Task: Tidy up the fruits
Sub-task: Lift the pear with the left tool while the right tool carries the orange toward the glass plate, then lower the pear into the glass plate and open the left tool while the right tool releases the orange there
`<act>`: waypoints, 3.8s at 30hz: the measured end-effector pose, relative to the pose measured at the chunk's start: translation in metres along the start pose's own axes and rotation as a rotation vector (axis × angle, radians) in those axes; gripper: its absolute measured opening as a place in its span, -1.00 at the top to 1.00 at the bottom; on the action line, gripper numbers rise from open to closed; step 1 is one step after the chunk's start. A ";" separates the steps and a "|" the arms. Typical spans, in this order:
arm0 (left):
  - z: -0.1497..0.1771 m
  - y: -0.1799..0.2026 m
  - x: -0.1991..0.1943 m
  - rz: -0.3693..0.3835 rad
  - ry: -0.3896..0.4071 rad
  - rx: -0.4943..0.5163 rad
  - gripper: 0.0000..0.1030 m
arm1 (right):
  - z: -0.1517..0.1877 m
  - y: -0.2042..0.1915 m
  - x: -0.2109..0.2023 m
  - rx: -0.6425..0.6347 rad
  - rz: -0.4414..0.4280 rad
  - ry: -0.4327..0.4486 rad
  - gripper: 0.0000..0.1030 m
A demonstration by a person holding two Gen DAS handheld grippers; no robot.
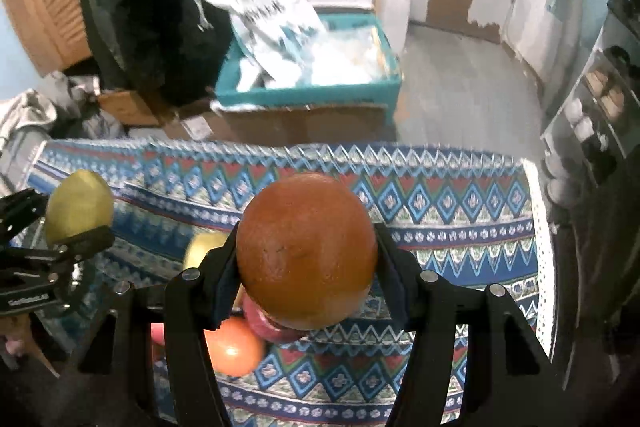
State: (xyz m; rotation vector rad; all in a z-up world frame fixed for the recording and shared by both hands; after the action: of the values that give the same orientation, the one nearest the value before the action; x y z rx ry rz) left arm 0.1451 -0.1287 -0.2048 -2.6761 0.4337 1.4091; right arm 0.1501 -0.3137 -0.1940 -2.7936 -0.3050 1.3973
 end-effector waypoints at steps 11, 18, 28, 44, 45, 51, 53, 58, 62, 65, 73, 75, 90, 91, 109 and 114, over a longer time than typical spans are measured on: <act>-0.015 -0.006 -0.063 0.010 0.151 -0.018 -0.31 | -0.016 -0.029 -0.056 -0.051 -0.046 0.125 -0.18; -0.019 -0.015 -0.097 0.025 0.212 -0.041 -0.31 | -0.021 -0.038 -0.080 -0.060 -0.072 0.186 -0.18; -0.014 -0.029 -0.129 -0.007 0.267 -0.046 -0.31 | -0.025 -0.061 -0.097 -0.083 -0.113 0.236 -0.18; 0.003 -0.071 -0.153 -0.040 0.292 -0.117 -0.31 | -0.046 -0.126 -0.093 -0.156 -0.225 0.248 -0.18; 0.005 -0.075 -0.154 -0.044 0.290 -0.125 -0.31 | -0.047 -0.132 -0.092 -0.163 -0.233 0.243 -0.18; 0.017 -0.103 -0.154 -0.074 0.276 -0.174 -0.31 | -0.052 -0.159 -0.083 -0.198 -0.256 0.219 -0.18; 0.021 -0.111 -0.154 -0.085 0.273 -0.185 -0.31 | -0.054 -0.169 -0.080 -0.210 -0.268 0.212 -0.18; 0.032 -0.132 -0.157 -0.104 0.268 -0.220 -0.31 | -0.056 -0.193 -0.070 -0.235 -0.304 0.191 -0.18; 0.040 -0.147 -0.159 -0.121 0.267 -0.243 -0.31 | -0.057 -0.214 -0.061 -0.262 -0.322 0.173 -0.18; 0.048 -0.161 -0.160 -0.136 0.261 -0.266 -0.31 | -0.057 -0.231 -0.056 -0.280 -0.342 0.155 -0.18; 0.070 -0.190 -0.151 -0.174 0.221 -0.314 -0.31 | -0.054 -0.269 -0.038 -0.313 -0.380 0.103 -0.18; 0.077 -0.197 -0.148 -0.187 0.211 -0.321 -0.31 | -0.054 -0.276 -0.034 -0.316 -0.387 0.089 -0.18; 0.123 -0.239 -0.103 -0.208 0.085 -0.415 -0.31 | -0.038 -0.317 0.011 -0.354 -0.398 -0.020 -0.18; 0.125 -0.239 -0.100 -0.212 0.079 -0.418 -0.31 | -0.036 -0.318 0.015 -0.360 -0.391 -0.030 -0.18; 0.166 -0.238 -0.028 -0.190 -0.138 -0.439 -0.31 | 0.015 -0.323 0.096 -0.397 -0.344 -0.233 -0.18; 0.174 -0.239 -0.014 -0.172 -0.181 -0.446 -0.31 | 0.027 -0.325 0.109 -0.414 -0.337 -0.268 -0.18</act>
State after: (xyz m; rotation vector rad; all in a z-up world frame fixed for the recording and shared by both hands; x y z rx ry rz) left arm 0.0684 0.1385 -0.3064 -2.7762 -0.1438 1.8525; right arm 0.1361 0.0221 -0.2677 -2.6417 -1.1296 1.7804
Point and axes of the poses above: each gripper's, at about its wrist camera, not at the fingertips, and x roughly the way its jaws point, y to its right, z to its underside, the point moved 4 cm from there along x, roughly the way its jaws point, and after that the axes turned 3 degrees about y, right-handed, at the moved point
